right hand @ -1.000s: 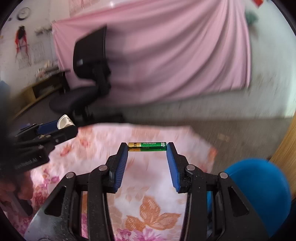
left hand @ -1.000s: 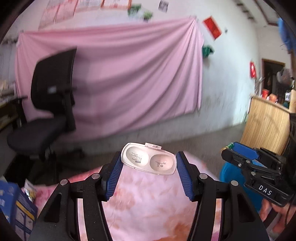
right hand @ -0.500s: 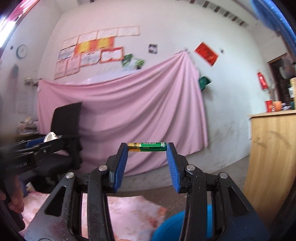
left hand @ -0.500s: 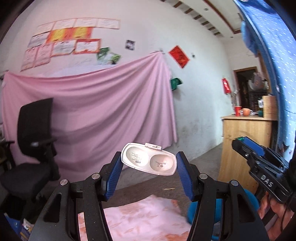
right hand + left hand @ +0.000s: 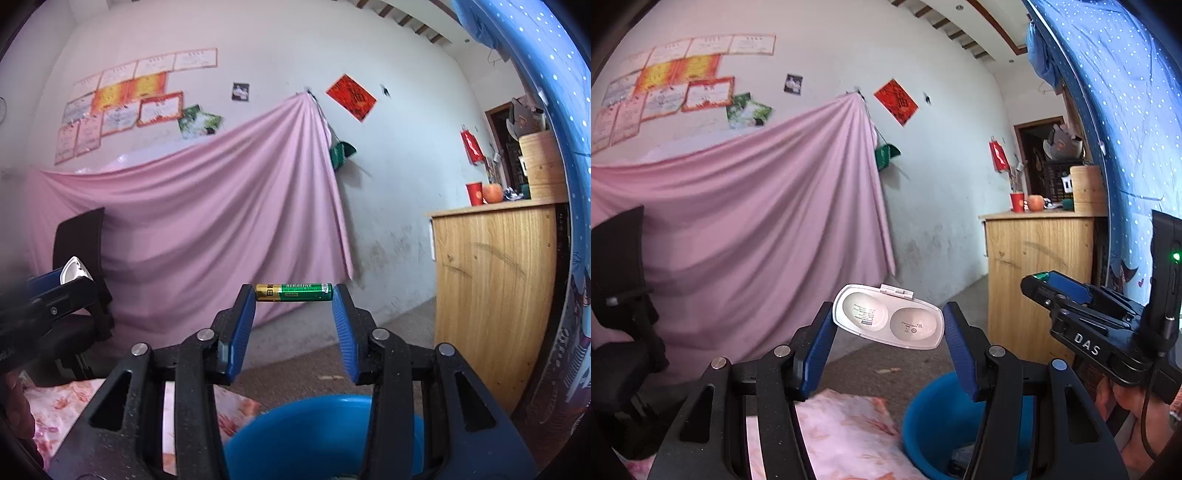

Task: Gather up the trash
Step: 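Carry the green battery and white earbud case over the blue basin, then open both tools to drop the battery and earbud case into the basin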

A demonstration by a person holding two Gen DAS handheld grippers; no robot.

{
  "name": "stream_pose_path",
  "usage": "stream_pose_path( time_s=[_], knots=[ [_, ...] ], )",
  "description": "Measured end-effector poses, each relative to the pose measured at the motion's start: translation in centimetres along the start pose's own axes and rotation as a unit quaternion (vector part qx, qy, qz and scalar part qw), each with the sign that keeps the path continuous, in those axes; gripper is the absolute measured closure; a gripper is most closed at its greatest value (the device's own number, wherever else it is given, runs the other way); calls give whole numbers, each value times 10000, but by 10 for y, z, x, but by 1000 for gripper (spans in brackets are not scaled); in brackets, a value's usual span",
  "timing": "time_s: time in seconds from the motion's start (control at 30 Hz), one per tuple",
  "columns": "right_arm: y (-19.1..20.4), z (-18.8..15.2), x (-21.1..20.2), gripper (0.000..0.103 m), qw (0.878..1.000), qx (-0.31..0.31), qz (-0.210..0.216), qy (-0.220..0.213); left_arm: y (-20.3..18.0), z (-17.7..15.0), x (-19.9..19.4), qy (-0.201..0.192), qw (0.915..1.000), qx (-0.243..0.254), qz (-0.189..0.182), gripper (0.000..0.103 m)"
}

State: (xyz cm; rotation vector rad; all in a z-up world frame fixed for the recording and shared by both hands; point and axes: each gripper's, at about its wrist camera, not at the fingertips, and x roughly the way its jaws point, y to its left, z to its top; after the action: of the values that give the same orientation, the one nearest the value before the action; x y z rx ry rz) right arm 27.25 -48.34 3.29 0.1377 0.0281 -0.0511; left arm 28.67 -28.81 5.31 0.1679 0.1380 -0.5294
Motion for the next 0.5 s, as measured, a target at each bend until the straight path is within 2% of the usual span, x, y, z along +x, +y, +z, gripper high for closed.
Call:
stream_pose_path(
  time_s=[0.07, 0.23, 0.33, 0.5],
  knots=[
    [-5, -3, -2, 32, 9999, 19, -59, 111, -1, -4, 8, 205, 9996, -99, -161, 50],
    [-15, -14, 14, 32, 9961, 97, -232, 844, -3, -13, 26, 771, 9953, -341, -469, 50],
    [-20, -24, 29, 32, 9908, 134, -233, 1328, -5, -17, 33, 989, 9932, -324, -513, 50],
    [-22, -37, 41, 32, 9844, 153, -221, 1736, -7, -24, 46, 1320, 9890, -371, -560, 50]
  ],
)
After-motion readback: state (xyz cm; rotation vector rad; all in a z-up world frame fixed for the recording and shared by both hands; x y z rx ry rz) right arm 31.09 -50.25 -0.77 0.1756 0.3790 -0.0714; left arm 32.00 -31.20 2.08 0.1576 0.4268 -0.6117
